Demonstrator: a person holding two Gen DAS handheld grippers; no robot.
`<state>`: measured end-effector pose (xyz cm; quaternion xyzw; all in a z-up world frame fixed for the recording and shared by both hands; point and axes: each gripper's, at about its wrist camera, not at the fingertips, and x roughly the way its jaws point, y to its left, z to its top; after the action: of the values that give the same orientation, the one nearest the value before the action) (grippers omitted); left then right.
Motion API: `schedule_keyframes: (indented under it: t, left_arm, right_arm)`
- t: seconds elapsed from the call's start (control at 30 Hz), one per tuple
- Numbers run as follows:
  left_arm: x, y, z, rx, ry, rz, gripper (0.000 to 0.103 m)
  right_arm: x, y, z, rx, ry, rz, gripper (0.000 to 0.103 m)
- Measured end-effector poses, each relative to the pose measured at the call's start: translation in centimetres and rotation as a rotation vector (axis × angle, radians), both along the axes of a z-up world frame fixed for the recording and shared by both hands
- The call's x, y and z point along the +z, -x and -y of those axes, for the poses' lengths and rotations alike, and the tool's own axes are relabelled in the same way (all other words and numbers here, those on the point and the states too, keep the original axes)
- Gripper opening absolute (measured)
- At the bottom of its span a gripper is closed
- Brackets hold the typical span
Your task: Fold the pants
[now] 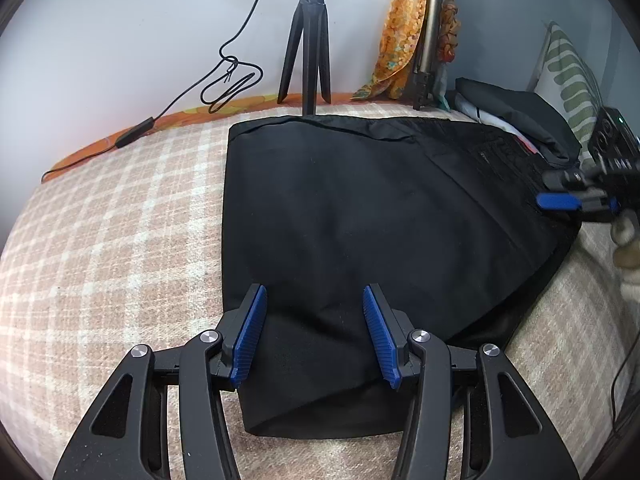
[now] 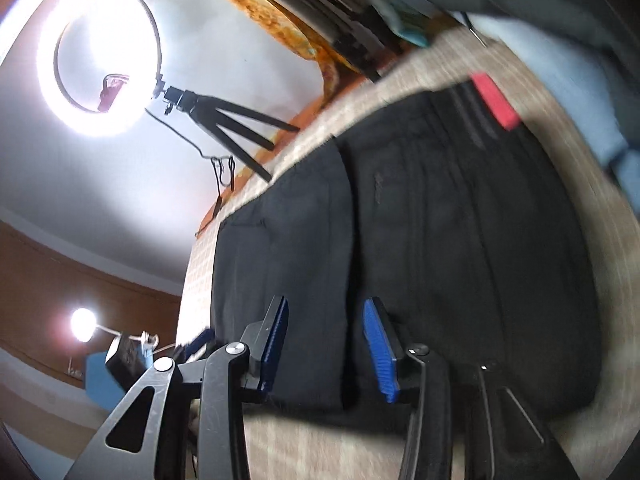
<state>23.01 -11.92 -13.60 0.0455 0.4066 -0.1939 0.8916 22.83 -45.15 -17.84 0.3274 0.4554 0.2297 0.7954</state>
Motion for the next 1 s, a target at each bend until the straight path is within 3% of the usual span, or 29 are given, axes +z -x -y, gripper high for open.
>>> schedule_keyframes:
  t: [0.17,0.43,0.47,0.57,0.73,0.83,1.0]
  left_arm:
    - [-0.1,0.1,0.2,0.004,-0.005,0.005,0.049]
    - [-0.3,0.1,0.1,0.003,-0.002,0.006,0.049]
    - [-0.3,0.1,0.1,0.003,-0.003,0.007,0.049]
    - [-0.3,0.1,-0.1,0.004,0.006,0.005,0.049]
    - [1.2,0.2,-1.5,0.044,0.027,0.055,0.049]
    - [2.2,0.0,-2.9,0.086,0.025,0.096,0.049]
    - [1.8,-0.6,-4.5,0.130,0.040,0.089,0.049]
  right_arm:
    - [-1.9,1.0,-1.2,0.102,-0.033,-0.044,0.036]
    - [-2.6,-0.6,-3.0,0.074,-0.128,0.015,0.031]
    - [-2.5,-0.7,-3.2,0.069,-0.126,0.022,0.025]
    - [-1.8,-0.8,-4.3,0.040,-0.046,0.048,0.006]
    - [1.2,-0.1,-6.2,0.044,0.145,0.136,0.004]
    - [3.0,0.6,-5.8,0.028,0.198,0.179,0.004]
    - [4.5,2.1,-3.7,-0.029,0.250,0.200,0.004]
